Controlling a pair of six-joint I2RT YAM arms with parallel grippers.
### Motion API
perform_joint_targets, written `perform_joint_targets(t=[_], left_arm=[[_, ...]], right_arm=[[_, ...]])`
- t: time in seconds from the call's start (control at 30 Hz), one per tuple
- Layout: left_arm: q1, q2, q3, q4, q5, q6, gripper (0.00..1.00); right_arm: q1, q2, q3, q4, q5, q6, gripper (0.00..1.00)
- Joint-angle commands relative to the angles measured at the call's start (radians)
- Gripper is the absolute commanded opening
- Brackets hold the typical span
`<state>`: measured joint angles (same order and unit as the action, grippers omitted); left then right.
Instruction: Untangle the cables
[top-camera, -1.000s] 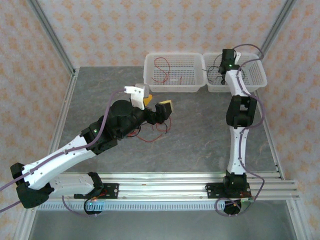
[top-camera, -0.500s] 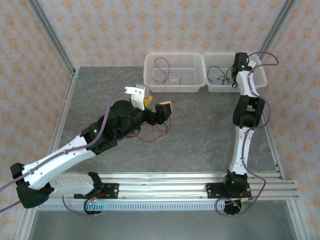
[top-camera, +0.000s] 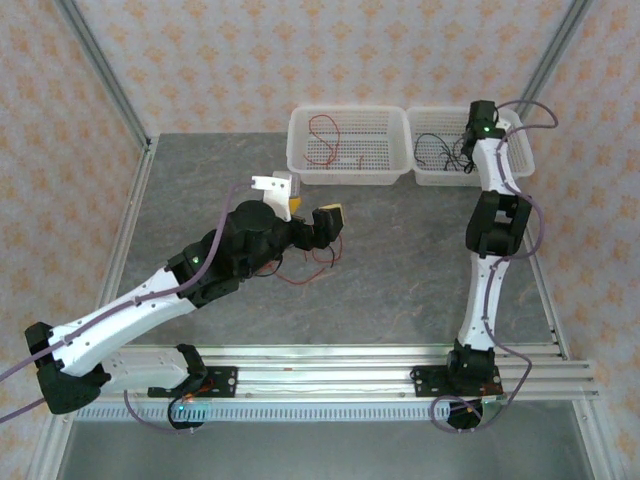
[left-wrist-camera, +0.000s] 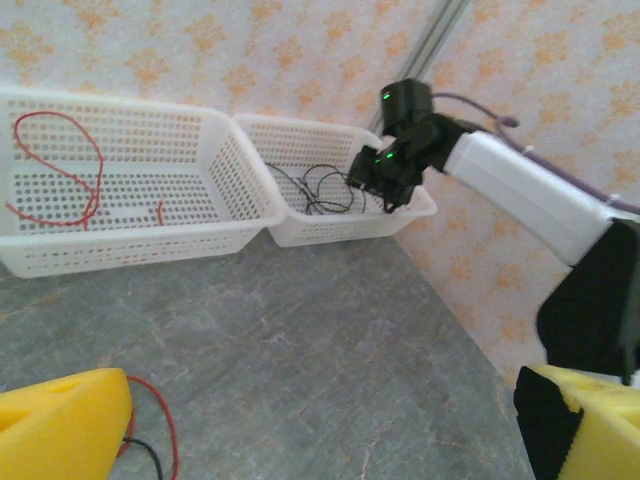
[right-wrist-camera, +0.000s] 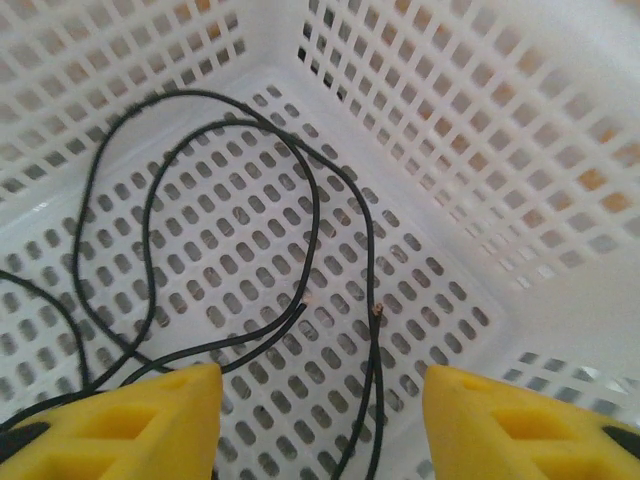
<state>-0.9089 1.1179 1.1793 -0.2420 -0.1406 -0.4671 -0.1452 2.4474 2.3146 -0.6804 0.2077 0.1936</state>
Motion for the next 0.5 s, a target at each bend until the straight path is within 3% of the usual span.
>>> perform_joint_targets(t=[0.0,0.27,0.47], left_arm=[[0.006,0.018,0.034,-0.054,-0.051,-0.039,0.99],[0.032,0.085,0.031,-0.191,-0.091,-0.122,0.87],[0.068,0.149,-0.024,-0.238,-0.085,-0.194,0.79]], right_arm=[[-0.001,-0.176,-0.052,-0.029,-0.026,0.026,0.57],[0.011,-0.468,-0.326,0.047,-0.123,0.026,0.59],[0.076,-0.708,-0.626,0.144,-0.17,0.012,0.59]])
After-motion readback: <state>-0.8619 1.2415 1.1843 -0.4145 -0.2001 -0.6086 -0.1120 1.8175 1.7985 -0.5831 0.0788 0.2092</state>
